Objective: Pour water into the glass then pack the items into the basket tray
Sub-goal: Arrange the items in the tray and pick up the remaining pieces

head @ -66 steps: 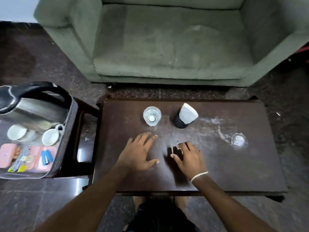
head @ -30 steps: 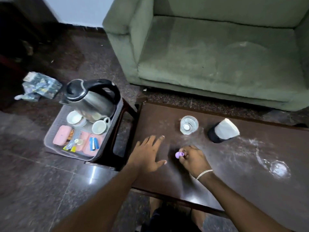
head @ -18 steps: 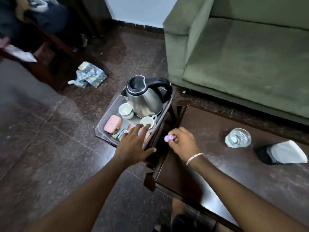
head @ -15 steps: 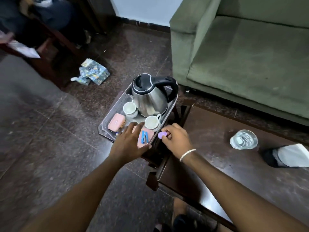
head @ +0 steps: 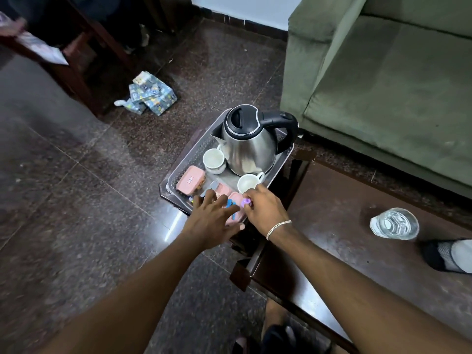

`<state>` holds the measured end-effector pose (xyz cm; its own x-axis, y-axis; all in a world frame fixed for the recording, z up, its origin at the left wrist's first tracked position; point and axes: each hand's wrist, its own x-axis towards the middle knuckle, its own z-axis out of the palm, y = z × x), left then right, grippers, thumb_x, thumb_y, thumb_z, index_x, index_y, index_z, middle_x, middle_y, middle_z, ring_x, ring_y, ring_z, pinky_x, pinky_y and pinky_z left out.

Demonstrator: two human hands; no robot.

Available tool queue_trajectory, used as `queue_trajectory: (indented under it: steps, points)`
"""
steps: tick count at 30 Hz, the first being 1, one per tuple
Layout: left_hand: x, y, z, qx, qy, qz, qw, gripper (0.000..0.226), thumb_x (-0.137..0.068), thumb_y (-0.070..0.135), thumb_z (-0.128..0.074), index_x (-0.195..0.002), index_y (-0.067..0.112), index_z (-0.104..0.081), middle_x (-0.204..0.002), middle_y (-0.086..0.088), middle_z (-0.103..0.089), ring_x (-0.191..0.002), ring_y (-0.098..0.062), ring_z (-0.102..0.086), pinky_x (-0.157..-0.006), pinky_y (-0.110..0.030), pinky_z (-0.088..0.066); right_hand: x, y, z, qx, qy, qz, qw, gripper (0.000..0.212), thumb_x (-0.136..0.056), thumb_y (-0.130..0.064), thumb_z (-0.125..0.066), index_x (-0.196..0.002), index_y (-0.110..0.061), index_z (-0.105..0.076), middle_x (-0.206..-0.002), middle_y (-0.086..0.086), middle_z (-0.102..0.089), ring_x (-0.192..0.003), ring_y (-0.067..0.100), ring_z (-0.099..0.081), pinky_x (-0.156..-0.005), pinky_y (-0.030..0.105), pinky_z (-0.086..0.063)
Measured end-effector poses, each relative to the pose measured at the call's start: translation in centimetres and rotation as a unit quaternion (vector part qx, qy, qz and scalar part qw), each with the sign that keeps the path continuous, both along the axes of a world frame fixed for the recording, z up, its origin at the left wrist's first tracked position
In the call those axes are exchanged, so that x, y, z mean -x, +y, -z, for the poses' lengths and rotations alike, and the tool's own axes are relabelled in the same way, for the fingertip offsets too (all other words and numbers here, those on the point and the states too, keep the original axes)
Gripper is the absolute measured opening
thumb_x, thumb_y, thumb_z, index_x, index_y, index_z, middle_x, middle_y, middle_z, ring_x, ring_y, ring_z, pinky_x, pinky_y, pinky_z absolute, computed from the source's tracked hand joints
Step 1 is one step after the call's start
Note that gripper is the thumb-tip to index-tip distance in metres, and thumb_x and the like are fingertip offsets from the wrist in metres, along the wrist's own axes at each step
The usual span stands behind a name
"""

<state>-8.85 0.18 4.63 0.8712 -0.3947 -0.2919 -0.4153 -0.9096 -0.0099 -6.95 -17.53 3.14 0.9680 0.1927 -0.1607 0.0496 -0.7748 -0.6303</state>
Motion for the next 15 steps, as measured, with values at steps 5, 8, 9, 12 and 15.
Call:
queue_trajectory:
  steps: [5, 8, 9, 12, 15]
  points:
    - [0.22, 0.80, -0.01, 0.002, 0.010, -0.017, 1.000, 0.051, -0.087, 0.066, -0.050, -0.127, 0.038, -0.064, -0.117, 0.001, -0.062, -0.115, -0.033, -0.049, -0.090, -0.047, -0.039, -0.21, 0.39, 0.51, 0.006, -0.015, -0.016, 1.000, 0.021, -0.089, -0.015, -0.063, -0.108, -0.009, -0.069, -0.104, 0.011, -0.060, -0.092, 0.033, -0.062, -0.079, 0.035, -0.047]
    - [0.20, 0.68, 0.03, 0.003, 0.008, -0.028, 1.000, 0.051, -0.088, 0.066, -0.050, -0.130, 0.039, -0.062, -0.119, 0.001, -0.062, -0.115, -0.032, -0.048, -0.090, -0.047, -0.039, -0.35, 0.71, 0.47, 0.010, -0.022, -0.035, 0.999, 0.020, -0.088, -0.014, -0.064, -0.107, -0.008, -0.069, -0.101, 0.012, -0.060, -0.089, 0.034, -0.062, -0.077, 0.037, -0.050]
    - [0.22, 0.58, 0.04, 0.005, 0.006, -0.032, 0.999, 0.050, -0.088, 0.065, -0.051, -0.130, 0.039, -0.062, -0.118, 0.002, -0.062, -0.115, -0.031, -0.048, -0.090, -0.047, -0.038, -0.37, 0.80, 0.49, 0.013, -0.027, -0.042, 0.999, 0.020, -0.088, -0.014, -0.064, -0.106, -0.007, -0.069, -0.100, 0.013, -0.061, -0.088, 0.035, -0.062, -0.076, 0.039, -0.050]
    - [0.32, 0.29, 0.18, 0.012, -0.004, -0.042, 0.999, 0.047, -0.086, 0.065, -0.055, -0.125, 0.038, -0.062, -0.114, 0.003, -0.063, -0.114, -0.030, -0.048, -0.088, -0.046, -0.038, -0.44, 0.92, 0.41, 0.021, -0.033, -0.057, 0.998, 0.019, -0.087, -0.011, -0.064, -0.104, -0.005, -0.067, -0.100, 0.014, -0.061, -0.086, 0.037, -0.062, -0.076, 0.042, -0.051]
    - [0.42, 0.16, 0.46, 0.019, -0.011, -0.044, 0.999, 0.045, -0.085, 0.063, -0.057, -0.120, 0.035, -0.064, -0.110, 0.003, -0.064, -0.112, -0.030, -0.049, -0.086, -0.045, -0.037, -0.48, 0.93, 0.52, 0.020, -0.041, -0.064, 0.997, 0.019, -0.086, -0.010, -0.063, -0.104, -0.005, -0.066, -0.100, 0.014, -0.060, -0.085, 0.038, -0.062, -0.075, 0.043, -0.050]
